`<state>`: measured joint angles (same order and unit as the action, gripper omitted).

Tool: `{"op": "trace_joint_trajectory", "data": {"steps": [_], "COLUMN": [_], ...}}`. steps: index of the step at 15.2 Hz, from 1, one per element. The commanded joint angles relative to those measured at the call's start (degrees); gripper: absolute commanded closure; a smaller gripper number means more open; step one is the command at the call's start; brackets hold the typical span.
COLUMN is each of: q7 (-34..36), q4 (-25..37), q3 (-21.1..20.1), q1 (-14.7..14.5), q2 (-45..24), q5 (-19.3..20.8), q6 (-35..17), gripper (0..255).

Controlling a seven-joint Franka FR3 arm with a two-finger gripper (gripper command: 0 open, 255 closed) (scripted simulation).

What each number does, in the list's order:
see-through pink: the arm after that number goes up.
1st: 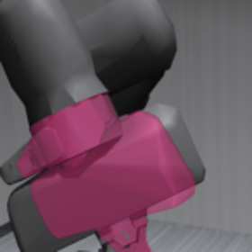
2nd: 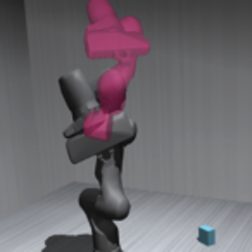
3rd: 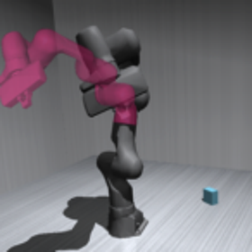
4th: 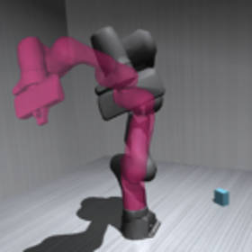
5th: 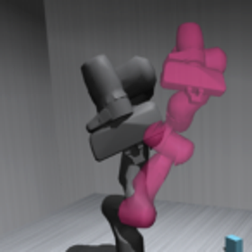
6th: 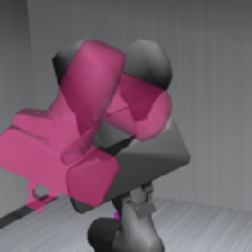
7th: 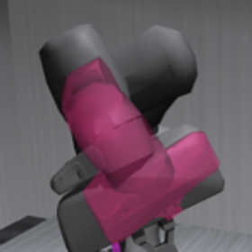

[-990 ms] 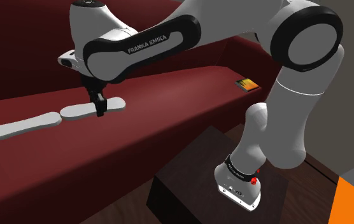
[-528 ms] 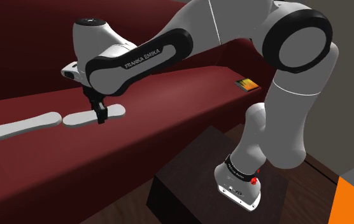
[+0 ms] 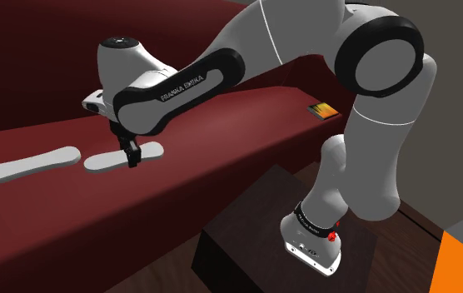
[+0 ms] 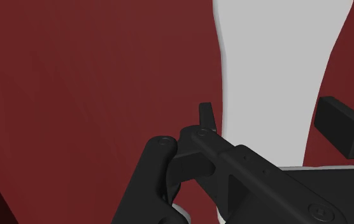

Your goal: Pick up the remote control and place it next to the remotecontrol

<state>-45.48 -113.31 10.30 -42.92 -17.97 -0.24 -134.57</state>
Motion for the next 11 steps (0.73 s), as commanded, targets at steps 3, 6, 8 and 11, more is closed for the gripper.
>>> {"op": "trace_joint_trajectory", "data": {"steps": [3, 6, 8, 11], "q7": [0.0, 0.0, 0.0, 0.3], "q4": [0.0, 0.0, 0.0, 0.8], "q3": [0.0, 0.0, 0.0, 0.2], "q1": [0.0, 0.0, 0.0, -0.3], "q2": [0.0, 0.0, 0.0, 2.4], "q5": [0.0, 0.0, 0.0, 0.5], "q6": [0.0, 0.0, 0.0, 3.1], "gripper": [255, 0, 0, 0]}}
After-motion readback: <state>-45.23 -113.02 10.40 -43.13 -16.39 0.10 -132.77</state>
